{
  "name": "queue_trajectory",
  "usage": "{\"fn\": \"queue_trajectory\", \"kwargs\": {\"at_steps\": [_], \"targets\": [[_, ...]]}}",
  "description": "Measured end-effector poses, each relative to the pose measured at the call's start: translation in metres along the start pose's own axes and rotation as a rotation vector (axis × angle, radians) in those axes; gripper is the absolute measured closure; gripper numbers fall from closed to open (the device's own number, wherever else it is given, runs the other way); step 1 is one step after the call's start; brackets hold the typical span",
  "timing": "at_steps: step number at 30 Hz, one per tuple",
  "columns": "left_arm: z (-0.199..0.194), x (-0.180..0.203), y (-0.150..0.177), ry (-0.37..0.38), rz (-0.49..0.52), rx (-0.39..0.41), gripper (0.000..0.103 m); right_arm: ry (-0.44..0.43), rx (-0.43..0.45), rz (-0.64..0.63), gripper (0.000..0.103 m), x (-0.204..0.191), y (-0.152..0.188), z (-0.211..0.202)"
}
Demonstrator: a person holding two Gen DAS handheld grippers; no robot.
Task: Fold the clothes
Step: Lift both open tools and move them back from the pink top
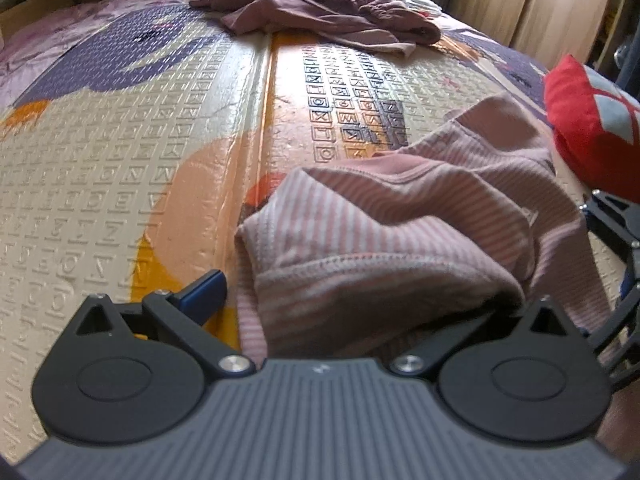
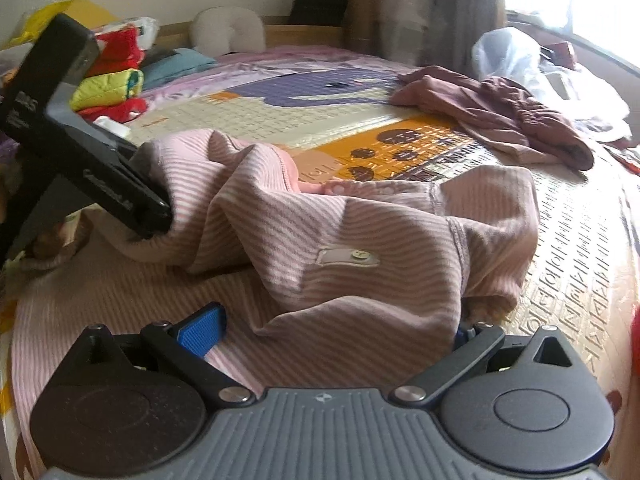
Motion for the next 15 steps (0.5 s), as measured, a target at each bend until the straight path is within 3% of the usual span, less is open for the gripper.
{"fn": "queue_trajectory", "kwargs": {"at_steps": [4,7,10,15], "targets": [[0.0,0.003,-0.001,-0.031,-0.032,-0.039,0.0,-0.007,0.005,0.019,0.0,0.003,0.001,0.0],[-0.001,0.002,-0.006,-0.033,-0.054,-0.116,0.0,0.0,0.002,0.021,0.0,0.001,0.001,0.0],[0.0,0.0,-0.009,-0.027,-0.069,-0.149,0.0,0.052,-0.014,0.083,0.0,-0.006,0.0,-0.004],[-0.004,0.001,0.0,-0.062,-0.151,-0.063,0.0,0.17,-0.024,0.17,0.0,-0.021,0.0,-0.005]]}}
Point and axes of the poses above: each gripper's, at about its wrist camera, not at the fingertips, and z roughly the way its jaws point, x to its right, y to its underside, the point moved 1 cm from there along z, roughly the way its jaws point, and after that the axes turned 5 degrees about -y, right-handed, at the moved point
